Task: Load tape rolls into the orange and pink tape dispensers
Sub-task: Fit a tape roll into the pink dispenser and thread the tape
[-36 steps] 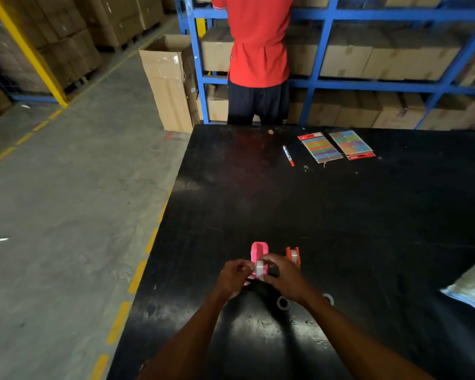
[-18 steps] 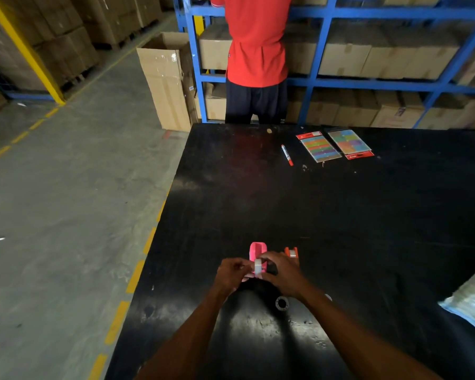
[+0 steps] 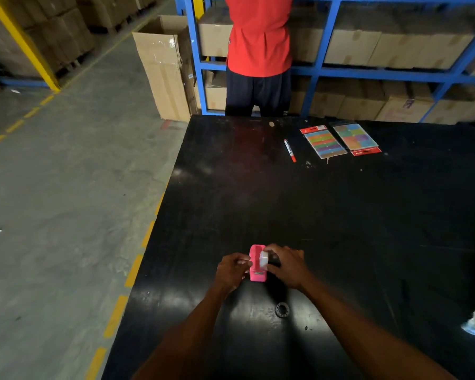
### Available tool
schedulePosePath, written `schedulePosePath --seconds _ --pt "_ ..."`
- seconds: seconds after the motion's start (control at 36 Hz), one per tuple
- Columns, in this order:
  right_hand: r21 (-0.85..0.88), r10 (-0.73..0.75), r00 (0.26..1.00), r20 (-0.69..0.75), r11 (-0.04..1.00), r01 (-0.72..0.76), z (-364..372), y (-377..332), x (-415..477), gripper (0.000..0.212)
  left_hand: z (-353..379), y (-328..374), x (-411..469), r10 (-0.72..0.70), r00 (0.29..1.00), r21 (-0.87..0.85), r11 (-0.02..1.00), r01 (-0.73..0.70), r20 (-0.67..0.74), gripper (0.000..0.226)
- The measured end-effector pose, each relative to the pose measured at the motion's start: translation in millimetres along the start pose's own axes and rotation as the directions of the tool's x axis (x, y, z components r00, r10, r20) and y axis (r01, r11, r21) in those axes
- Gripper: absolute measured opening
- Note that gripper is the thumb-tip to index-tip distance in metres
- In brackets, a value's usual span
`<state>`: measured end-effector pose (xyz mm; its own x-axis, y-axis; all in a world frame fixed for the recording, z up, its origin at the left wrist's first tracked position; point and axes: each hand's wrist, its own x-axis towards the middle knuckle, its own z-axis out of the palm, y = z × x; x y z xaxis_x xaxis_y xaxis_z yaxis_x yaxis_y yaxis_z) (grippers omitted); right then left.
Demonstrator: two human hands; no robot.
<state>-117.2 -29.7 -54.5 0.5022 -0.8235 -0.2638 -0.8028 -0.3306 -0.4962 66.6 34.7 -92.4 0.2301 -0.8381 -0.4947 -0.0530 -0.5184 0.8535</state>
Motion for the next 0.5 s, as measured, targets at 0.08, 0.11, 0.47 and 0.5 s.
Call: schedulePosePath --seconds 0.08,0.11,0.47,0.5 --pt "-0.032 -0.002 1.0 0.019 0.999 0.002 -4.3 -1.8 8.9 0.042 -2.7 -5.3 12.5 0.049 0.999 0.061 0.997 -0.049 -0.012 0.014" --pt "-0.045 -0.005 1.0 0.026 0.999 0.006 -3.6 -1.2 12.1 0.042 -3.1 -7.8 16.1 0.071 0.997 0.087 0.994 -0.071 -0.003 0.017" --pt "-0.186 0.013 0.996 0.088 0.983 0.003 8.4 4.0 41.6 0.042 4.7 -26.6 48.1 0.21 0.974 0.301 0.926 -0.227 0.088 0.056" --pt "-0.19 0.01 0.996 0.09 0.982 0.008 8.3 4.1 42.9 0.041 5.2 -32.3 52.5 0.213 0.972 0.32 0.918 -0.234 0.102 0.057"
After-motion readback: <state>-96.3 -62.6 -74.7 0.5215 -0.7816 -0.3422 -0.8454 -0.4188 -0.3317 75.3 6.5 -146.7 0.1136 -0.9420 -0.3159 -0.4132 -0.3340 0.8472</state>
